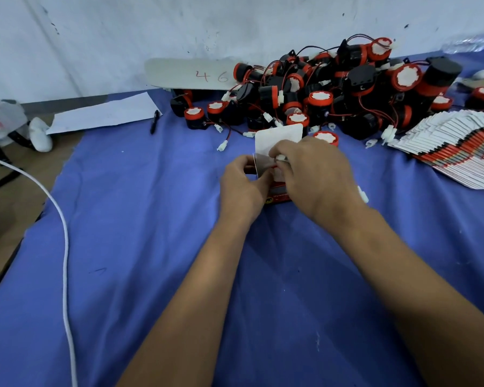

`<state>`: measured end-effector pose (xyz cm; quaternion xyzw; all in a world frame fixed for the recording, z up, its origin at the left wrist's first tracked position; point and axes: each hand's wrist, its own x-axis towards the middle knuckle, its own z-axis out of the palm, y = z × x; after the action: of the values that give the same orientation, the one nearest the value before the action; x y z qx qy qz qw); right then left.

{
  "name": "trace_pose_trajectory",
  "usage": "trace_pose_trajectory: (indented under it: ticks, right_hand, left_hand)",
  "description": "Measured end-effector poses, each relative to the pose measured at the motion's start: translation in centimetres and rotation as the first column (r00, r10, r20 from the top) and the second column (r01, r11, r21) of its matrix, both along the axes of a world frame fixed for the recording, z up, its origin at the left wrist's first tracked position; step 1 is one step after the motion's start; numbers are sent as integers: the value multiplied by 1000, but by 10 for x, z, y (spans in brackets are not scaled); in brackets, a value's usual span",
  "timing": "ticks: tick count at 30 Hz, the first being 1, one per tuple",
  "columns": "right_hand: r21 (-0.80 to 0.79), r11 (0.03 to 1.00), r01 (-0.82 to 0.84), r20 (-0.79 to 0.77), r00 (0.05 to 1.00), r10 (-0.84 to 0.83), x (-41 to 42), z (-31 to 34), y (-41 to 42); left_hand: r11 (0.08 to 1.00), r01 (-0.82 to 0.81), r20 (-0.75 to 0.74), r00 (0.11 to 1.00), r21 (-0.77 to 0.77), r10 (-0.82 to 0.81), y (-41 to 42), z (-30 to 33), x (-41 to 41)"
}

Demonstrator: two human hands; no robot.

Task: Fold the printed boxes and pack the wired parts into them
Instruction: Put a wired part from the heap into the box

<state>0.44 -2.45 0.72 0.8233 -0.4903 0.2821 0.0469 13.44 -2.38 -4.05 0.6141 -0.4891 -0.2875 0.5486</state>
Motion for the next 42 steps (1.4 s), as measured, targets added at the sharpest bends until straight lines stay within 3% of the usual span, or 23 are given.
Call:
trace_pose_trajectory:
  ticks: [3,10,16,24,27,35,38,42]
  right_hand:
    - [32,993,116,-10,993,-116,9,-5,1]
    - [114,993,43,-29,999,-40,3,-6,-4]
    - [30,993,118,-87,990,-115,11,-11,-4]
    - [-20,999,-42,56,997,43,9,-13,-13]
    - [-9,997,-80,41,996,80,6,-16,-17]
    - [195,977,-92,-51,993,103,-5,-15,-24]
    - [186,972,-143,11,990,143,-4,-13,-22]
    - [87,980,-176,339,931,137,-3,-12,-21]
  left_hand:
    - [1000,-4,-5,1000,21,5,0,-1,-1]
    - [1000,-11,38,999,-17,12,3,1,-4]
    - [1000,3,9,1000,-3,-3,3,0,-6]
    - [999,33,71,997,-33,-31,4,-1,-4]
    - [998,43,95,995,-53,-38,3,-2,-3]
    - [993,68,135,989,-98,-55,5,-1,-7]
    - [993,80,176,982,-89,-64,5,-1,-7]
    - [991,93,259,963,-94,-66,4,-3,-6]
